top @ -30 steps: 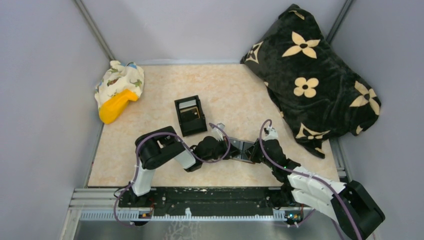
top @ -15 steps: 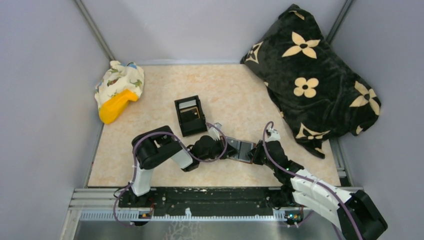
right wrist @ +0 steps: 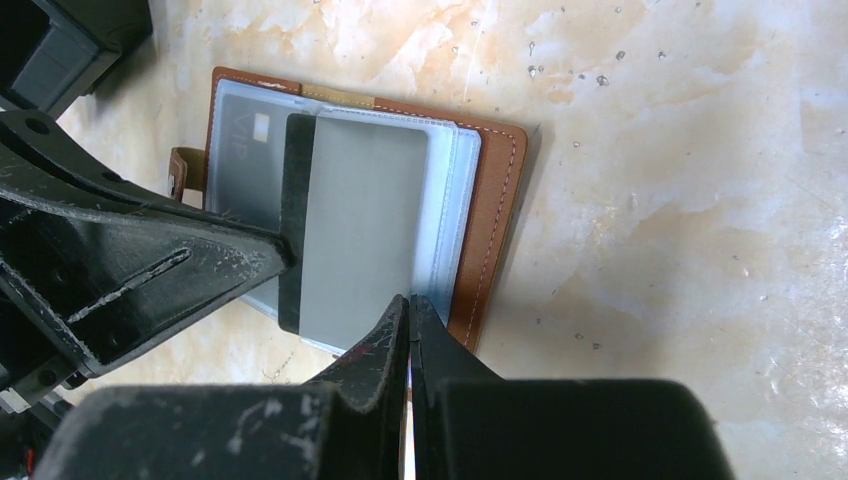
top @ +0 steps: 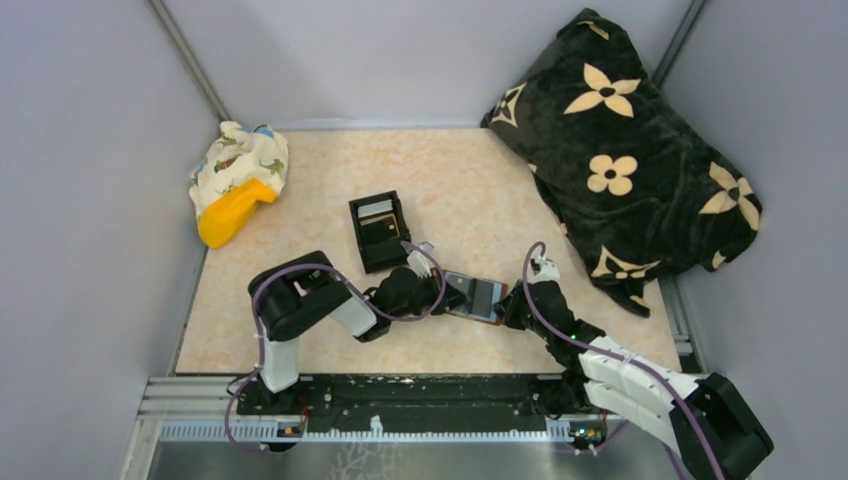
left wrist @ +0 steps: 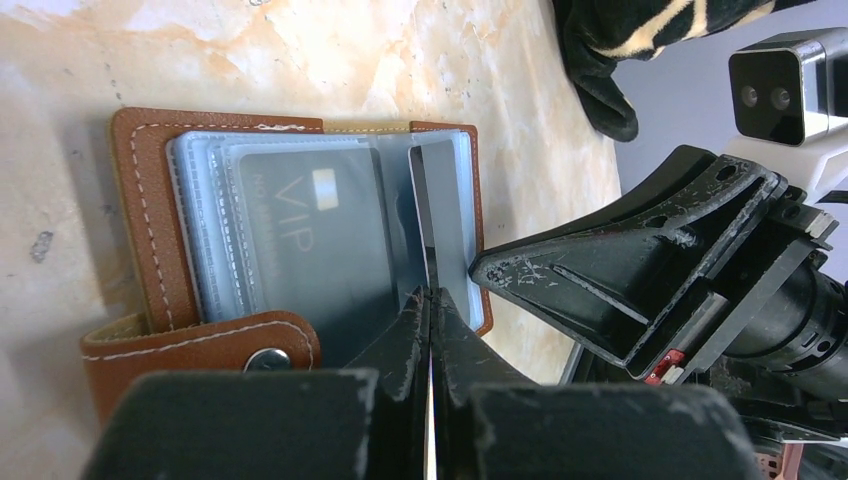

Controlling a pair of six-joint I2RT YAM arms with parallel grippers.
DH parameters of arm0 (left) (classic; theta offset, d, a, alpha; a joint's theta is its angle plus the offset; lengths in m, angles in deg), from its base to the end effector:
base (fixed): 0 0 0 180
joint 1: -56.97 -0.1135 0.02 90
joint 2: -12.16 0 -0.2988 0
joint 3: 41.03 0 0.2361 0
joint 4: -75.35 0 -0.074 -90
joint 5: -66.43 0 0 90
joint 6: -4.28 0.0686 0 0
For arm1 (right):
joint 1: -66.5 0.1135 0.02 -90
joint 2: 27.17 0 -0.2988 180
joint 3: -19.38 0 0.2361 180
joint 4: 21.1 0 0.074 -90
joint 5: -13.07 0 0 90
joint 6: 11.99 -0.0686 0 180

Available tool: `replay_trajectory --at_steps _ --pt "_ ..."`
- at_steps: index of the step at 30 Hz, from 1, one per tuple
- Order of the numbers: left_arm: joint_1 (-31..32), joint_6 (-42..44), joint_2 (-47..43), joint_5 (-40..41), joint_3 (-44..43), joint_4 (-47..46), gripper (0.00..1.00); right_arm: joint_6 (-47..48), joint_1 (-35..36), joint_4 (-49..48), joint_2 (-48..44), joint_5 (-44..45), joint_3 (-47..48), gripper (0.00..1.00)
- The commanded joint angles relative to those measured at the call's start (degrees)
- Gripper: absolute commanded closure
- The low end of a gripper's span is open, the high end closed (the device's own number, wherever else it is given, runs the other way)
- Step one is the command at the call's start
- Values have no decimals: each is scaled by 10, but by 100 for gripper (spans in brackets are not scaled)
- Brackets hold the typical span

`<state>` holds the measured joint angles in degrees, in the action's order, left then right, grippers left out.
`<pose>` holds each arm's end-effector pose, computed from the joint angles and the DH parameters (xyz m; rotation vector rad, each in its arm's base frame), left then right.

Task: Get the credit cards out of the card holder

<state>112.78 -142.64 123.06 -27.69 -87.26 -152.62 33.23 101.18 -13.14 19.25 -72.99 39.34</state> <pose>0.2005 -0.3039 0.1383 0.0362 2.1220 -1.3565 0.1202 0.0774 0.1442 0.2398 2.2477 0.7015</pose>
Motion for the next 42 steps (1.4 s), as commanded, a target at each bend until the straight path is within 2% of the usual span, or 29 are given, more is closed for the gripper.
replay_trajectory --at_steps 1,26,35,42 --pt "-7 11 -21 -11 12 -8 100 6 -4 4 8 3 -1 100" --pt "-43 26 -89 -64 71 11 100 7 -4 2 11 1 0 100" --pt "-47 53 -157 -47 64 90 100 8 -4 3 9 -1 3 100" --pt "-51 59 -178 -47 71 103 100 12 -3 0 12 -4 13 100"
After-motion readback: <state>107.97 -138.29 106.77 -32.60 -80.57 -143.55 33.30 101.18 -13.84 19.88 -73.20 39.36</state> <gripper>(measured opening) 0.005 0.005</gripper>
